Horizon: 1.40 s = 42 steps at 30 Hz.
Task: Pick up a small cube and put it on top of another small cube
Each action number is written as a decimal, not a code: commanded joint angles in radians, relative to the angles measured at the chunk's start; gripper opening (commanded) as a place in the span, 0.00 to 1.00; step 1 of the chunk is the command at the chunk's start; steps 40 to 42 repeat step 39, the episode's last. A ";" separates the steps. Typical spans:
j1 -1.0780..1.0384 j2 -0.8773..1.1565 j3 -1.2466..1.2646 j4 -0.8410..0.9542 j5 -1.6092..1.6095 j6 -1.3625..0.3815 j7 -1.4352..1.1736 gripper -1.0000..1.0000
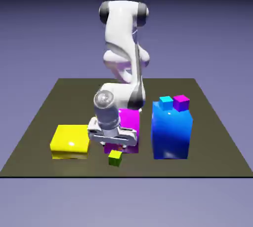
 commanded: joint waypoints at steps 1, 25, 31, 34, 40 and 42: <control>0.000 0.000 0.000 0.000 0.000 0.000 0.000 0.50; 0.245 -0.440 0.489 0.085 -0.126 -0.440 -0.241 0.00; 0.243 -0.502 0.547 0.054 -0.178 -0.541 -0.217 0.00; 0.241 -0.509 0.545 -0.055 -0.178 -0.439 -0.217 0.00; 0.241 -0.510 0.545 -0.059 -0.178 -0.435 -0.217 1.00; 0.241 -0.510 0.545 -0.059 -0.178 -0.435 -0.217 1.00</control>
